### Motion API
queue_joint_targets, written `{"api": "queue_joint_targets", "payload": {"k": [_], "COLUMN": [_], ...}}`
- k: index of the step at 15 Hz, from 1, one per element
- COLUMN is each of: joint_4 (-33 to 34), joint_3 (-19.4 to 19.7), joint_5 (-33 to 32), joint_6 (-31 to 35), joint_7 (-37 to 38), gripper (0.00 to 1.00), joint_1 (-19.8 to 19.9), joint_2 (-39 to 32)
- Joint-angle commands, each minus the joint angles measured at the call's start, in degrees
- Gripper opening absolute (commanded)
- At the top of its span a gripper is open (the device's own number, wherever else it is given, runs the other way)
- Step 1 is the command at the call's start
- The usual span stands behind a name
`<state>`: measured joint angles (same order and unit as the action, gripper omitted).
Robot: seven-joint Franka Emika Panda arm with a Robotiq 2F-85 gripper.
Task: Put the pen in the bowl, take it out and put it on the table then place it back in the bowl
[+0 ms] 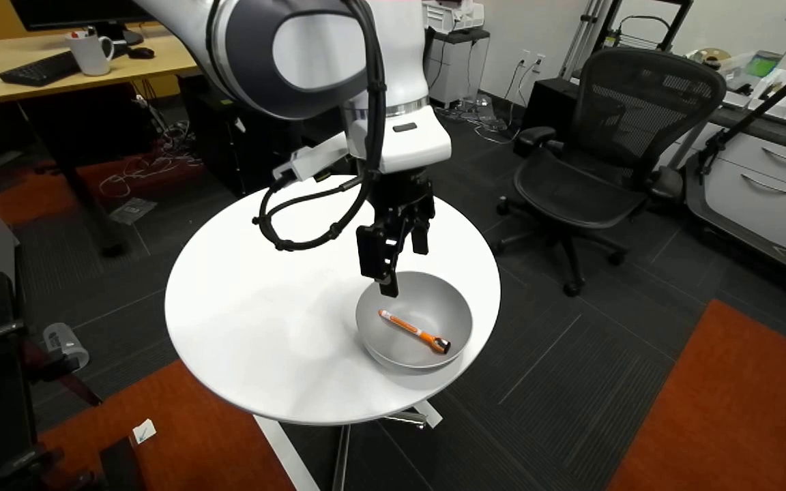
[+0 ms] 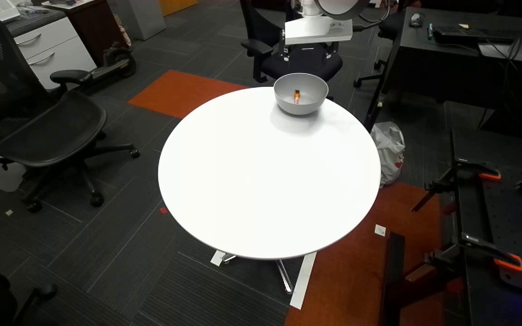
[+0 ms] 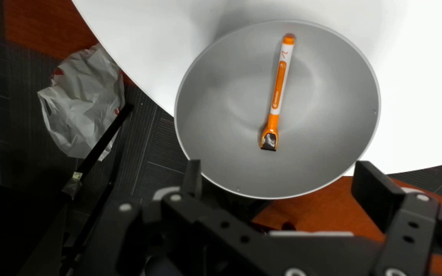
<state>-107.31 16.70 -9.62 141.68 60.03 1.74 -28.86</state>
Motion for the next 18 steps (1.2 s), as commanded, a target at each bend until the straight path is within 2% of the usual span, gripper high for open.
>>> {"api": "queue_joint_targets", "payload": {"k": [1, 7, 18], "joint_4": [0.21, 0.77, 7.68], "joint_3": [0.07, -0.31, -1.09], "joint_5": [0.28, 1.01, 6.48], "joint_6": [-0.1, 0.09, -0.84], "joint_7": [-0.18, -0.68, -2.43], "gripper": [1.0, 1.0, 1.0], "joint_1": [-0.05, 0.48, 3.78], "joint_2": [-0.09, -0.58, -8.76]}}
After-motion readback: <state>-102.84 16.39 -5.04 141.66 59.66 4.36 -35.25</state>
